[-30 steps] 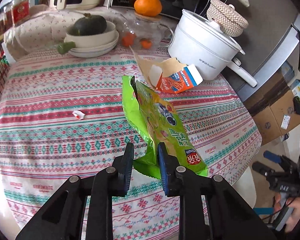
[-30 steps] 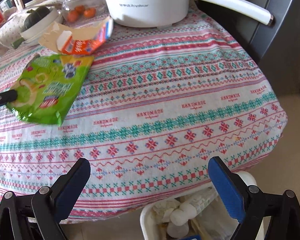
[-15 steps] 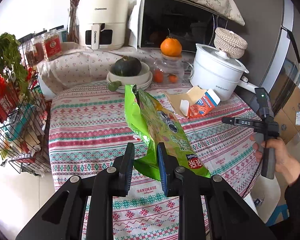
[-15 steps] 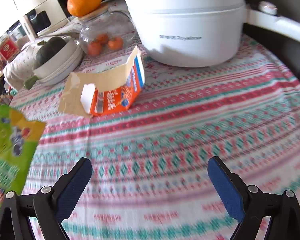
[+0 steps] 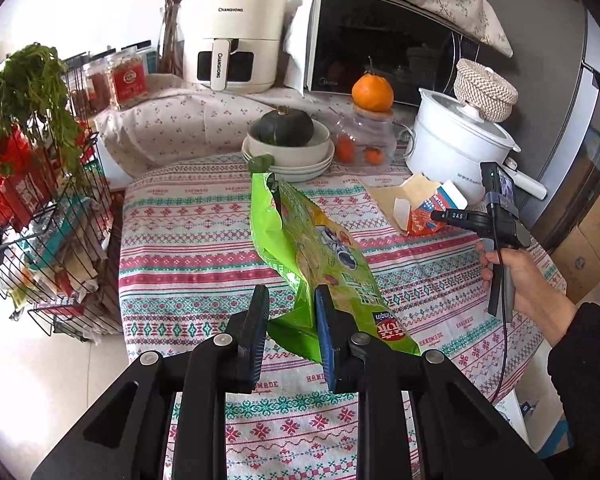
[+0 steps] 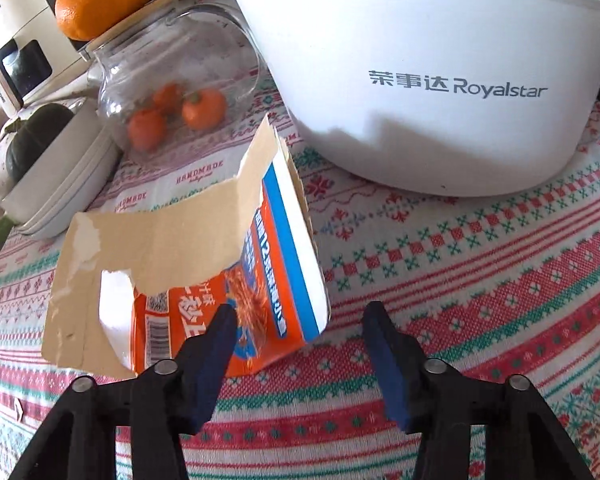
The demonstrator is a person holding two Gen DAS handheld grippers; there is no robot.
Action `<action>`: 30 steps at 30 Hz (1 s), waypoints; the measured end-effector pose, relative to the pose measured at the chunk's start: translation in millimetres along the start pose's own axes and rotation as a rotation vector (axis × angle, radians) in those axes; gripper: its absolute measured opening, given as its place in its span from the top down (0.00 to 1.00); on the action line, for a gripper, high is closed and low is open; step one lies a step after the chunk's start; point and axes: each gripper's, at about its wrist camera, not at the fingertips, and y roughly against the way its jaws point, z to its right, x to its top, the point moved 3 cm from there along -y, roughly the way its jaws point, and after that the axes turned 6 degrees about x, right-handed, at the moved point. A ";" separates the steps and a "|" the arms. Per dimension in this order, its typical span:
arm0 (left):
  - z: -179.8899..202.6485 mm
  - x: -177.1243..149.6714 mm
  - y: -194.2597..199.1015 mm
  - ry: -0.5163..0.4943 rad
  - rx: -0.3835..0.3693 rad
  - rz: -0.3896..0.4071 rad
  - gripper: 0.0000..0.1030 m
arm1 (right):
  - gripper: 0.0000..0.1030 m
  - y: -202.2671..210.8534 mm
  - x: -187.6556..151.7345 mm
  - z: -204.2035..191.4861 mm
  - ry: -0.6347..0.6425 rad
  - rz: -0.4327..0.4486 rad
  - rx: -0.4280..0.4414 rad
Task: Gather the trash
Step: 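Grasp the green onion rings bag with the left gripper while the right gripper grasps the torn carton, then carry the green bag and torn carton over the white bin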
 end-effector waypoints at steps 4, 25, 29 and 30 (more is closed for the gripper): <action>3.4 0.6 3.4 -0.001 -0.003 0.012 0.76 | 0.89 7.5 2.3 -4.6 0.003 0.001 0.030; 119.0 -20.6 83.0 -0.092 -0.187 0.133 0.76 | 0.98 253.2 -79.1 11.3 0.117 0.113 -0.052; 146.5 -32.5 90.1 -0.114 -0.237 0.122 0.76 | 0.98 293.7 -109.3 26.6 0.109 0.124 -0.070; 153.1 -35.2 91.5 -0.125 -0.246 0.123 0.76 | 0.98 303.8 -116.9 31.0 0.108 0.129 -0.072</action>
